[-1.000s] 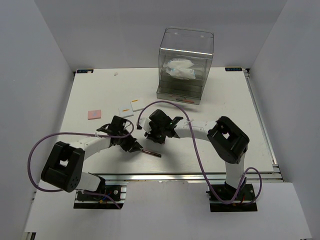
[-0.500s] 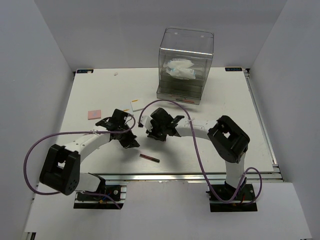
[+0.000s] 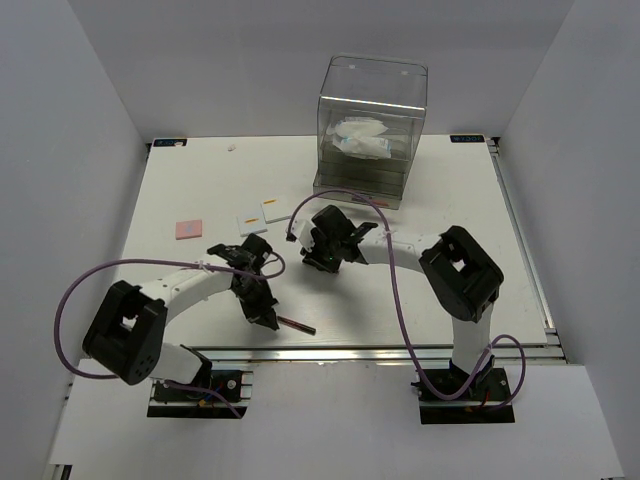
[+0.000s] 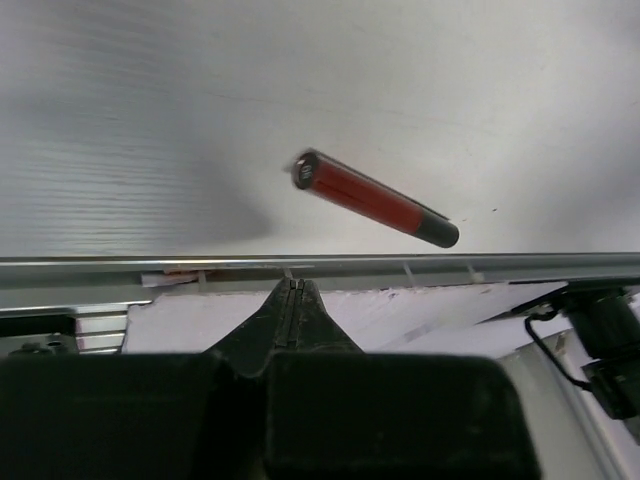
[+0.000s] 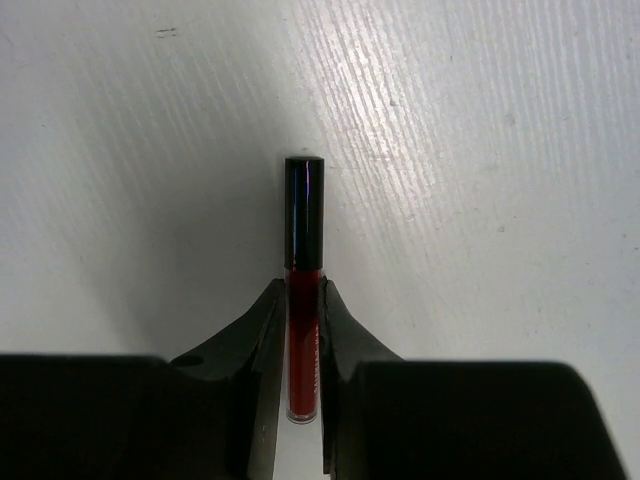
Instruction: Organize the makeup
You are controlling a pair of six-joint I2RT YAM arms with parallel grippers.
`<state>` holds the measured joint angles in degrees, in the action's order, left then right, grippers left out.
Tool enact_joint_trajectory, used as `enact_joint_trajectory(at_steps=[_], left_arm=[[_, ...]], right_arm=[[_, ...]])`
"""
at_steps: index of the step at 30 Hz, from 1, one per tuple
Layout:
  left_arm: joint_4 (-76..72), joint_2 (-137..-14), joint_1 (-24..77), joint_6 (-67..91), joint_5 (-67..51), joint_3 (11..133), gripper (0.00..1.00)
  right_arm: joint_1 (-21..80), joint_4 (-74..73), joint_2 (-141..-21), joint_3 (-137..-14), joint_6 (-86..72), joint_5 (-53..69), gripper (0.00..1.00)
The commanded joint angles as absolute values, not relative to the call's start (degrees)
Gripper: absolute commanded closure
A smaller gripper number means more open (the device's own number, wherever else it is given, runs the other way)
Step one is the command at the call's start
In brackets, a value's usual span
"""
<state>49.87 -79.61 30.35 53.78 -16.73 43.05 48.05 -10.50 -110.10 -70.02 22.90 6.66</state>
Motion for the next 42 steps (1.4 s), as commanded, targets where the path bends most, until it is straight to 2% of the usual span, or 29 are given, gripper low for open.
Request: enact_joint_trajectory(at_steps=[1, 10, 17, 25, 35, 42], left_arm=[[46.7, -82.3, 33.2, 56.0, -19.2, 42.9, 1.0], [45.0, -93.9, 34.5, 54.7, -16.7, 46.6, 1.0], [44.9, -96.6, 34.5, 54.0, -15.6, 49.5, 1.0], [43.1, -97.9, 34.5, 55.2, -16.1, 55.3, 1.0], [45.2, -95.5, 34.4, 55.4, -15.1, 62.2, 1.0], [43.9, -92.6, 34.0, 56.4, -14.1, 61.4, 1.0]], right_arm=[[47.4, -10.4, -109.2, -71.8, 22.2, 7.8, 1.0], [45.5, -10.4, -105.9, -71.6, 20.6, 8.5, 1.0], [42.3, -11.2, -102.5, -72.8, 19.1, 9.5, 1.0], [36.0, -11.7, -101.1, -79.5, 19.8, 10.0, 1.0], [29.4, -9.1, -108.1, -92.6, 31.7, 4.8, 1.0], [28.0, -8.4, -114.2, -97.0, 39.8, 1.2, 0.99]])
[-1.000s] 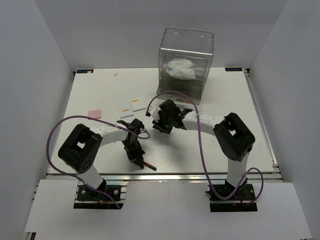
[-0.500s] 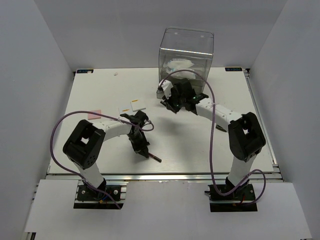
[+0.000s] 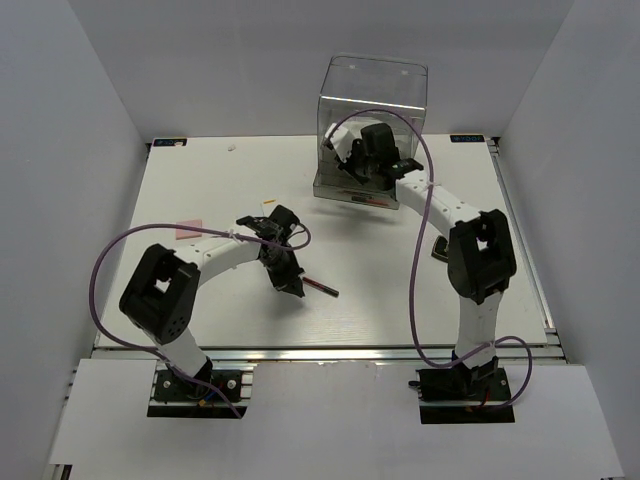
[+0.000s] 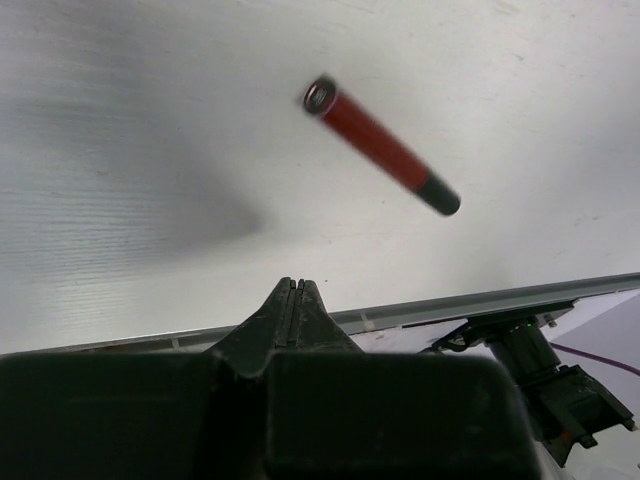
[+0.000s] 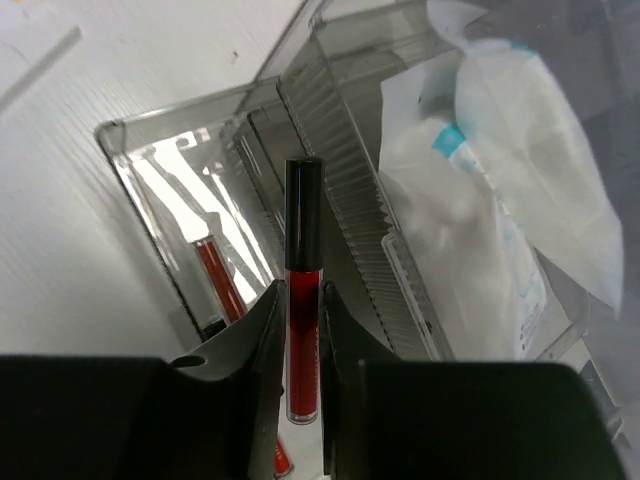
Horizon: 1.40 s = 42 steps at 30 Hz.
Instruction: Organize the makeup
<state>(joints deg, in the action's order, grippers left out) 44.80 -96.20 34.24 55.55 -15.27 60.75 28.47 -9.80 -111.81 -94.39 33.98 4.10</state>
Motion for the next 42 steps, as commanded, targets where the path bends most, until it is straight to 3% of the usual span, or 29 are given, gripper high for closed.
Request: enact_joint_trajectory(at_steps=[1, 5, 8, 11, 19, 22, 23, 24, 26, 28, 33, 42], left_arm=[[43.6, -92.4, 33.8, 56.6, -13.9, 61.4, 1.0], [43.6, -91.1, 33.2, 56.8, -13.1, 62.0, 1.0], [43.9, -90.1, 32.3, 56.9, -12.7, 61.9, 1.0], [43.7, -88.4, 30.9, 57.2, -12.5, 60.8, 1.0], [42.5, -83.2, 28.0, 58.4, -12.5, 57.4, 0.99], [42.2, -82.8, 27.6, 58.4, -12.8, 56.5, 0.94], [42.1, -82.6, 27.5, 58.4, -12.7, 56.4, 0.9], [42.2, -82.4, 27.5, 58.5, -12.6, 56.3, 0.75], [42.2, -82.3, 27.4, 58.6, -11.9, 56.1, 0.57], [42.1, -82.3, 27.4, 58.6, -11.4, 56.1, 0.49], [41.8, -81.5, 27.2, 58.7, -10.5, 56.2, 0.42], [41.8, -78.6, 26.7, 60.0, -9.7, 53.7, 0.42]], right_arm=[[27.9, -8.1, -115.6, -97.3, 40.6, 0.7, 0.91], [27.0, -8.6, -118.0, -98.8, 43.0, 0.3, 0.57], [26.5, -12.5, -117.6, -100.8, 42.0, 1.0, 0.42], [26.6, -14.7, -113.2, -99.1, 40.4, 4.6, 0.37], [27.9, -31.1, -104.9, -91.4, 39.0, 28.3, 0.32], [30.1, -32.2, -105.3, -85.7, 37.4, 26.7, 0.19], [30.5, -31.6, -105.1, -84.2, 36.8, 26.5, 0.18], [30.9, -30.5, -104.8, -81.2, 35.3, 25.2, 0.13], [32.5, -27.6, -105.2, -78.6, 34.5, 21.7, 0.11], [33.6, -26.6, -106.1, -78.2, 33.9, 20.0, 0.11], [34.9, -21.2, -109.4, -77.9, 34.1, 13.2, 0.11], [34.6, -18.5, -117.9, -83.0, 37.1, 9.3, 0.12]])
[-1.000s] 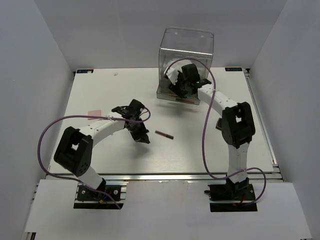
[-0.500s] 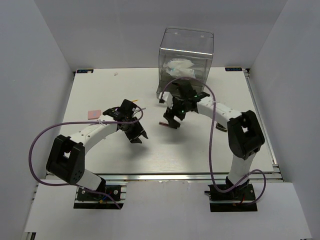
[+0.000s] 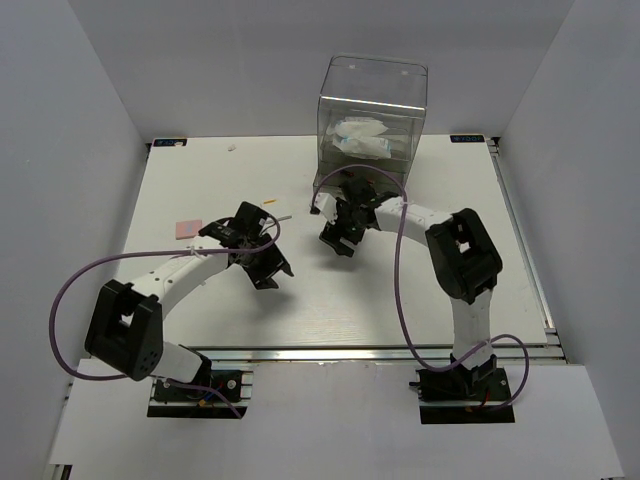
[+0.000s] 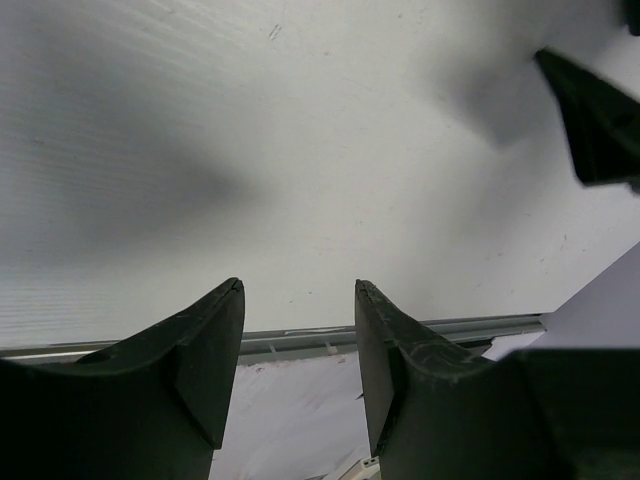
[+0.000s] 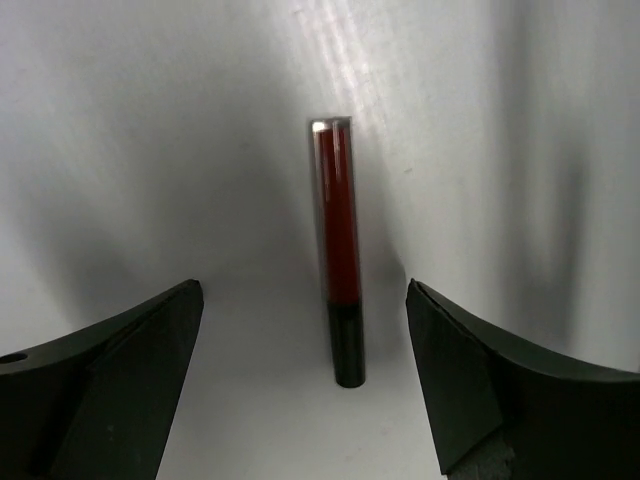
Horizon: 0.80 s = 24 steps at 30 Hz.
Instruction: Organize the makeup
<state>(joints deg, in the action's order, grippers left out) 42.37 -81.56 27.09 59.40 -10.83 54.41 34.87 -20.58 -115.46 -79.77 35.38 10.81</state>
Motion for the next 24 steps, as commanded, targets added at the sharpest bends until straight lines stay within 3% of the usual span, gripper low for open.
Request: enact_joint_trajectory(at_steps=[1, 7, 12, 24], left_arm=[[41.9, -78.2, 26.7, 60.0, -9.8, 53.5, 0.42], [43.3, -77.2, 26.4, 60.2, -8.8, 53.8, 0.42], [42.8, -76.1, 26.2, 60.8, -9.0, 52.7, 0.42], [42.5, -75.6, 26.0, 60.9, -8.4, 52.9, 0.42]], right_arm=[[34.3, -19.4, -119.1, -84.1, 37.3, 9.8, 0.13], [32.8, -25.7, -123.9, -91.5, 37.3, 14.8, 0.22], [32.5, -30.3, -125.3, -93.0, 38.1, 17.3, 0.35], [32.4, -30.9, -121.8, -86.6, 37.3, 18.6, 0.68]])
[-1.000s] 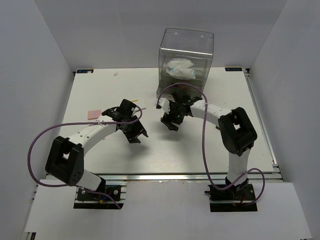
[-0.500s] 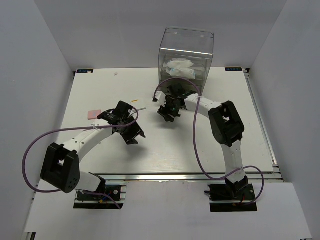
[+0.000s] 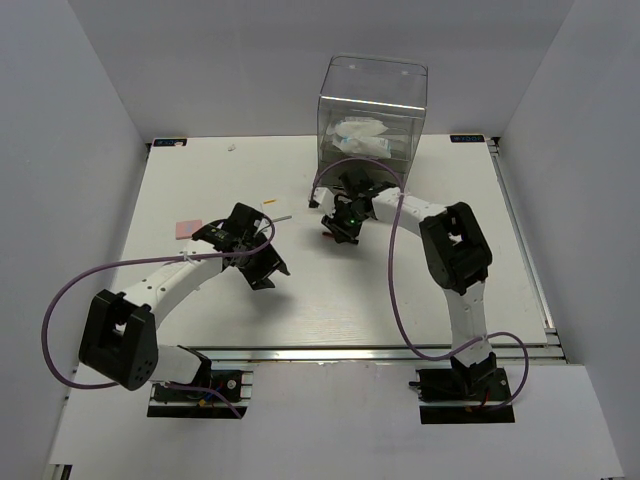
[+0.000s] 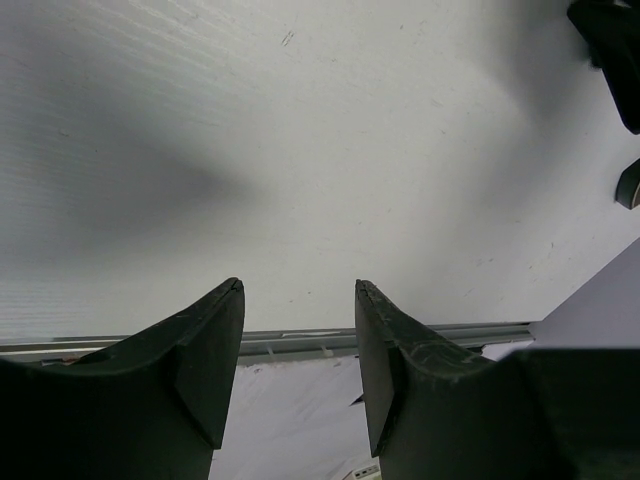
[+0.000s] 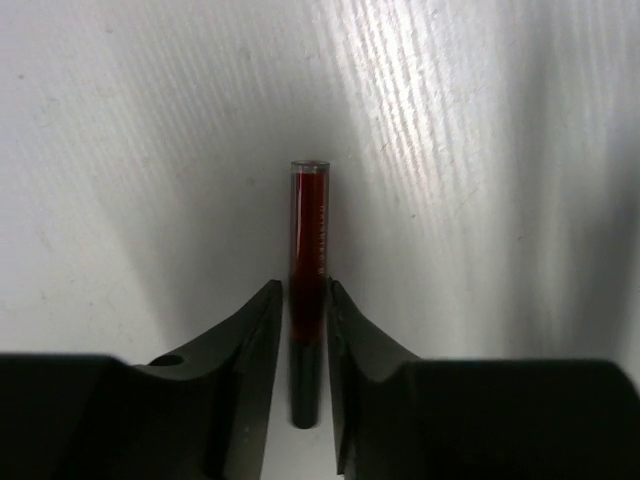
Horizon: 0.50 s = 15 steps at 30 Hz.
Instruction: Organize the makeup
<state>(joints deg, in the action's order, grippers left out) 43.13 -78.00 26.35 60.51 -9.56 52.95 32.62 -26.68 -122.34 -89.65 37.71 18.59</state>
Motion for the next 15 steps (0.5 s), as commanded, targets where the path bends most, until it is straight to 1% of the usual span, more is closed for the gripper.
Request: enact_joint_trajectory(at_steps=[1, 3, 5, 7, 8, 10, 11, 13, 15], left_arm=[[42.3, -75.3, 26.1, 61.1, -8.2, 52.7, 0.42], [41.3, -74.9, 25.9, 61.3, -7.6, 52.7, 0.42], [40.1, -73.7, 25.8, 60.7, -7.0, 52.9, 0.41], [37.8, -71.6, 25.8, 59.9, -5.3, 52.7, 0.39], [37.3, -70.7, 25.8, 59.8, -4.5, 52.5, 0.33], [33.9, -69.0, 25.7, 59.6, -3.4, 51.4, 0.31], [32.7, -67.4, 25.5, 59.6, -3.6, 50.0, 0.29], [29.5, -66.4, 25.3, 59.9, -4.1, 48.8, 0.28], [28.0, -65.4, 25.4, 60.4, -4.1, 47.7, 0.28]], right_arm=[[32.4, -30.8, -121.5, -86.2, 37.3, 18.6, 0.71], [32.4, -30.4, -120.6, -85.3, 37.3, 18.5, 0.74], [32.4, -30.3, -119.8, -84.6, 37.5, 18.9, 0.82], [32.4, -30.2, -119.0, -83.9, 37.8, 19.3, 0.86], [32.4, -30.1, -118.7, -83.3, 38.1, 19.9, 0.89], [32.4, -30.2, -117.8, -82.4, 38.3, 20.2, 0.95], [32.4, -30.3, -117.3, -82.1, 38.8, 20.6, 0.96], [32.4, -30.2, -116.4, -81.0, 39.1, 21.1, 1.0], [32.4, -30.3, -114.8, -80.7, 39.5, 22.3, 1.0]])
